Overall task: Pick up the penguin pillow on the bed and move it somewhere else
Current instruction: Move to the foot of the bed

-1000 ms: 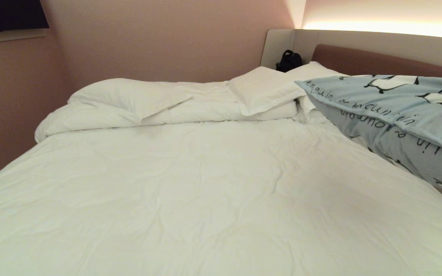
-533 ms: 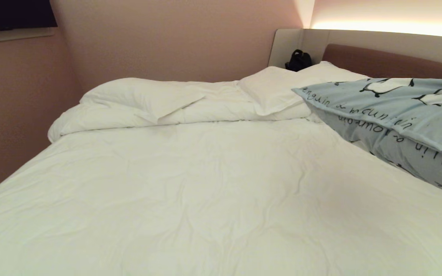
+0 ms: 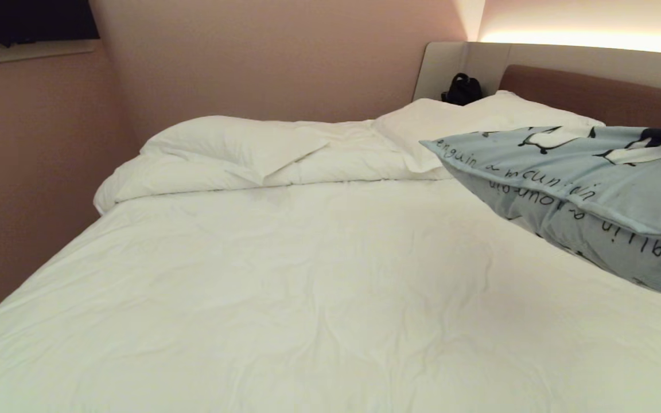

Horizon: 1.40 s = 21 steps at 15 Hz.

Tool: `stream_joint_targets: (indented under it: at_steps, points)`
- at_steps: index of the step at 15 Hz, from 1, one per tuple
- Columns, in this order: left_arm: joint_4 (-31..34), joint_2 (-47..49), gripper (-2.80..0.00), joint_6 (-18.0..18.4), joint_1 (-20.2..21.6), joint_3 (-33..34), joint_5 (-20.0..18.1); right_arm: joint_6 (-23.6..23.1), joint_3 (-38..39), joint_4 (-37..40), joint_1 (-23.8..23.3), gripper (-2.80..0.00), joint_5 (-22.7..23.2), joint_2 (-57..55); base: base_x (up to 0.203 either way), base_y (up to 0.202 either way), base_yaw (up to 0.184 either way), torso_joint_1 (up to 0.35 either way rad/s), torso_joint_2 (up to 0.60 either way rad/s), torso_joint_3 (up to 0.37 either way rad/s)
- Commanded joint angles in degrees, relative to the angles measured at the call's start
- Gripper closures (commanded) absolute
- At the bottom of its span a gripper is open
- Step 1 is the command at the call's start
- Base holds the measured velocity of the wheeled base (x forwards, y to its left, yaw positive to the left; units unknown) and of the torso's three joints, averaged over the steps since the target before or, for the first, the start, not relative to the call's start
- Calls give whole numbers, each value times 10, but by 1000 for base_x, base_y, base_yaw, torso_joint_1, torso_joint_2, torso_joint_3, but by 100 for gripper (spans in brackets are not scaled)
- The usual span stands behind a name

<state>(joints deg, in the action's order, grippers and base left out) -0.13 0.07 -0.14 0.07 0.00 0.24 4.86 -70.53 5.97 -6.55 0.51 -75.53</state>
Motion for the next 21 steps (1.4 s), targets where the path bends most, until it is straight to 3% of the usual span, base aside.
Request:
stream_joint_targets:
  at_steps: [1, 5, 12, 21]
  points:
    - [0, 0, 0, 0, 0, 0, 0, 17, 0, 0, 11, 0, 0, -18, 0, 195, 1, 4, 2, 4]
    - [0, 0, 0, 0, 0, 0, 0, 28, 2, -4, 15, 0, 6, -34, 0, 151, 2, 3, 5, 4]
    - [0, 0, 0, 0, 0, 0, 0, 29, 15, -11, 15, 0, 9, -38, 0, 0, 0, 0, 0, 0]
    - [0, 0, 0, 0, 0, 0, 0, 29, 31, -27, 15, 0, 9, -39, -132, 0, 2, 1, 3, 2]
